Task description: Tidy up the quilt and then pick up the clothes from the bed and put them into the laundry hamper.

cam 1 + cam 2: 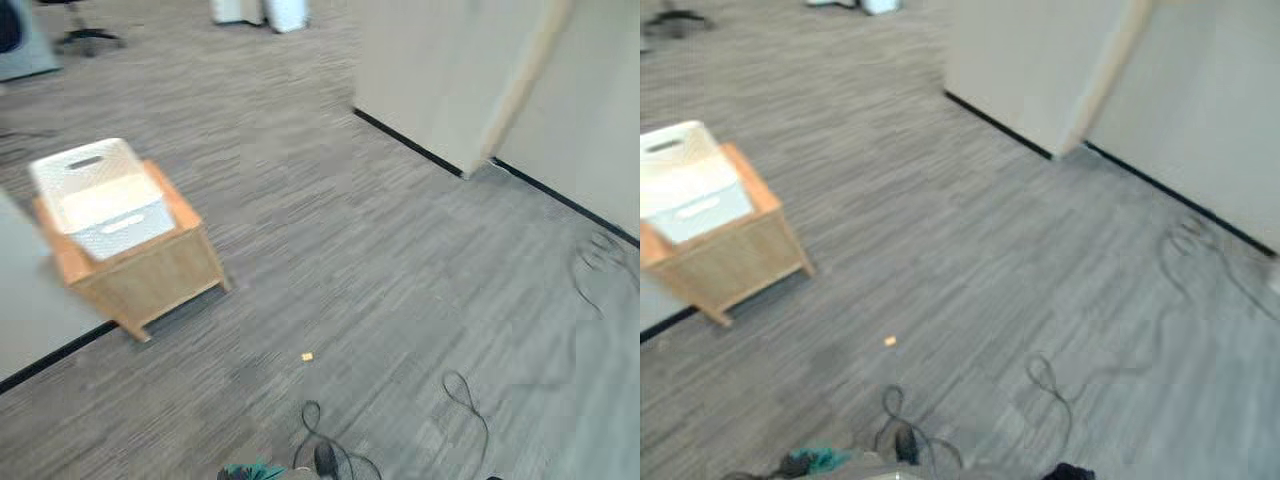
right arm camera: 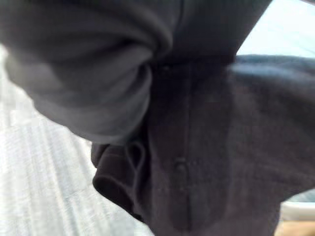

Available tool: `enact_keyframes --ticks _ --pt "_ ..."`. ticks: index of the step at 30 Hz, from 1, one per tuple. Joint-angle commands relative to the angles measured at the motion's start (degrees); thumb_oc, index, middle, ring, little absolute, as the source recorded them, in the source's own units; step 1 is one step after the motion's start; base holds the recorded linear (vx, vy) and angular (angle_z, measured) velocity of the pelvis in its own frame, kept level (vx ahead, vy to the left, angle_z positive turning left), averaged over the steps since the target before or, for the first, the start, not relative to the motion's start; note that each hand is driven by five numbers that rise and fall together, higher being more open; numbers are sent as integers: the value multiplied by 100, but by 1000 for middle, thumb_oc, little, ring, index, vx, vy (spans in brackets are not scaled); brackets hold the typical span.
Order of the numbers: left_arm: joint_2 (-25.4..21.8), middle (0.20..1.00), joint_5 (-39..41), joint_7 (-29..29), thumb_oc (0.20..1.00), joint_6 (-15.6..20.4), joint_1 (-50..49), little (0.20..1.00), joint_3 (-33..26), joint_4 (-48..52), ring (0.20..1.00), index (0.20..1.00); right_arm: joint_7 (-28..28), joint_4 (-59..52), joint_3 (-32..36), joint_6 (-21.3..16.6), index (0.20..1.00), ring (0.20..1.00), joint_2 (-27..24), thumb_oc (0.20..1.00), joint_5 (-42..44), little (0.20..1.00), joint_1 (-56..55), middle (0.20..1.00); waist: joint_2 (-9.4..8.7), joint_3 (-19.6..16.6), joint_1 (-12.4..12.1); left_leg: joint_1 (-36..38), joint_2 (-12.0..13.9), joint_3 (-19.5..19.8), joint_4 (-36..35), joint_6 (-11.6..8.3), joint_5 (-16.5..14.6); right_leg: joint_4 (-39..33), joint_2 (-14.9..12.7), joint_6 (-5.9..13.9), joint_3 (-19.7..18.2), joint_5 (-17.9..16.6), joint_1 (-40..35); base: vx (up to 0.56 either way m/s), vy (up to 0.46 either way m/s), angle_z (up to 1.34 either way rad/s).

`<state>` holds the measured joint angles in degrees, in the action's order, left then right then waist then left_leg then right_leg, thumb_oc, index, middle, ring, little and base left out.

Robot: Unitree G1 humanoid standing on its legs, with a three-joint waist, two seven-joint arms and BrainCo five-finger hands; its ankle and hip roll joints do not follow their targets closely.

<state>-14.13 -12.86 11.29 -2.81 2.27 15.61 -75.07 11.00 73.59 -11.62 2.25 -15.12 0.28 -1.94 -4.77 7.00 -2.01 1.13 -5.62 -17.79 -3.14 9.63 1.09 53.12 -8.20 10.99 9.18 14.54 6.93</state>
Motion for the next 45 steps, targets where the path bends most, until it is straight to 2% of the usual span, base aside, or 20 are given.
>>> enact_keyframes --ticks 1,5,9,11,14,16,19,23,24,25,26,28,29,31,35,38,40,41,42,45 --pt "-105 200 -394 75 200 79 364 200 112 192 200 200 29 -232 162 -171 200 200 -149 200 185 200 394 200 332 682 163 610 677 168 -186 -677 -450 -1622 266 -8 -226 -1288 481 589 -194 123" --pt "-112 200 -443 123 200 201 724 200 410 383 200 200 32 -269 184 -149 200 200 -130 200 332 200 320 200 242 706 498 1118 848 833 -186 -1154 -846 -4914 -242 63 -213 -1515 379 691 -353 172" --pt "-51 200 -467 208 200 251 696 200 378 304 200 200 17 -228 127 -96 200 200 -78 200 216 200 368 200 311 631 666 1736 1234 1053 -104 -1443 -1175 -5418 -342 326 -217 -1857 662 583 -336 86" --pt "-2 200 -415 205 200 245 548 200 306 202 200 200 -4 -195 62 -140 200 200 -146 200 191 200 409 200 354 562 743 1618 1489 1239 828 -1537 -875 -5025 -135 182 -418 -1777 553 728 -503 27" --pt "-7 200 -245 189 200 203 409 200 198 135 200 200 -19 -104 -26 -115 200 200 -207 200 168 200 465 200 281 659 564 362 1833 1384 3631 -1384 255 -5082 122 -417 -383 -1564 -56 517 -535 37" --pt "-19 200 -66 280 200 217 359 200 110 171 200 200 -4 -211 -95 -118 200 200 -280 200 173 200 560 200 139 855 361 -166 1868 1203 4499 -1215 272 -5339 202 -643 -272 -1420 -620 432 -425 -7" --pt "67 200 46 315 200 222 353 200 46 289 200 200 -63 -349 -281 -101 200 200 -342 200 46 200 716 200 69 864 64 -930 1232 884 3728 -1197 -243 -5591 245 -622 -443 -1128 -1240 624 -163 2" --pt "145 200 59 287 200 254 285 200 11 297 200 200 -70 -358 -351 -148 200 200 -378 200 -52 200 744 200 48 727 -94 -1119 933 490 2459 -1102 -256 -5637 306 -573 -364 -887 -1590 515 -9 -38" --pt "176 200 27 237 200 238 195 200 -28 277 200 200 -39 -342 -346 -178 200 200 -380 200 -104 200 714 200 132 613 -132 -1087 887 -308 1484 -1185 -185 -5642 473 -537 -221 -543 -1925 396 28 18" --pt "175 200 27 237 200 237 193 200 -28 278 200 200 -39 -342 -346 -178 200 200 -380 200 -104 200 712 200 126 620 -137 -1068 878 -316 1466 -1183 -179 -5641 465 -534 -225 -539 -1933 743 19 41" --pt "215 200 -23 202 200 195 110 200 -97 273 200 200 -12 -324 -310 -188 200 200 -371 200 -131 200 697 200 193 540 -62 -932 1080 -1444 960 -1239 -17 -5491 692 -546 46 -274 -2111 362 3 32" --pt "208 200 -50 153 200 123 -18 200 -210 217 200 200 -52 -283 -304 -179 200 200 -297 200 -151 200 641 200 141 438 -144 -632 949 -1763 669 -1021 -118 -4963 745 -455 271 -181 -2159 541 20 62" --pt "204 200 -51 152 200 123 -26 200 -212 220 200 200 -53 -282 -308 -180 200 200 -293 200 -151 200 637 200 136 432 -136 -622 930 -1761 645 -1006 -121 -4934 732 -443 276 -161 -2149 691 85 73" --pt "192 200 -47 134 200 78 -49 200 -319 43 200 200 -114 -308 -284 -200 200 200 -127 200 -220 200 592 200 -60 395 -162 -318 566 -1323 355 -657 -394 -2865 543 361 495 -998 -1548 555 29 56" --pt "22 200 -148 183 200 23 113 200 -231 87 200 200 -128 -556 -217 -247 200 200 26 200 -135 200 601 200 -21 633 48 257 798 -938 92 -656 -447 -1026 138 401 436 -1501 -330 400 -143 85" --pt "-77 200 -209 226 200 82 269 200 -24 226 200 200 -64 -575 -210 -270 200 200 15 200 -123 200 519 200 74 665 139 464 961 -497 -93 -828 -358 -2106 -220 45 307 -1216 -97 401 -146 131" --pt "-61 200 -265 248 200 128 363 200 161 309 200 200 -31 -533 -221 -269 200 200 -4 200 -49 200 452 200 92 644 300 530 919 -46 -112 -965 -397 -3503 13 -87 -299 -1074 -63 400 -219 143" --pt "-60 200 -265 248 200 128 363 200 161 309 200 200 -31 -533 -221 -269 200 200 -4 200 -49 200 452 200 95 644 303 531 922 -43 -112 -966 -397 -3512 16 -88 -295 -1078 -69 661 -476 220" --pt "-102 200 -383 287 200 189 572 200 336 403 200 200 0 -426 -149 -217 200 200 -47 200 66 200 416 200 78 628 536 711 958 545 -180 -1160 -592 -5058 -98 50 -1231 -1373 46 618 -458 175" --pt "-191 200 -460 312 200 193 608 200 331 338 200 200 -25 -375 -96 -162 200 200 -36 200 59 200 403 200 104 630 631 976 1097 929 -162 -1313 -756 -5289 -226 190 -1552 -1652 300 522 -428 164"
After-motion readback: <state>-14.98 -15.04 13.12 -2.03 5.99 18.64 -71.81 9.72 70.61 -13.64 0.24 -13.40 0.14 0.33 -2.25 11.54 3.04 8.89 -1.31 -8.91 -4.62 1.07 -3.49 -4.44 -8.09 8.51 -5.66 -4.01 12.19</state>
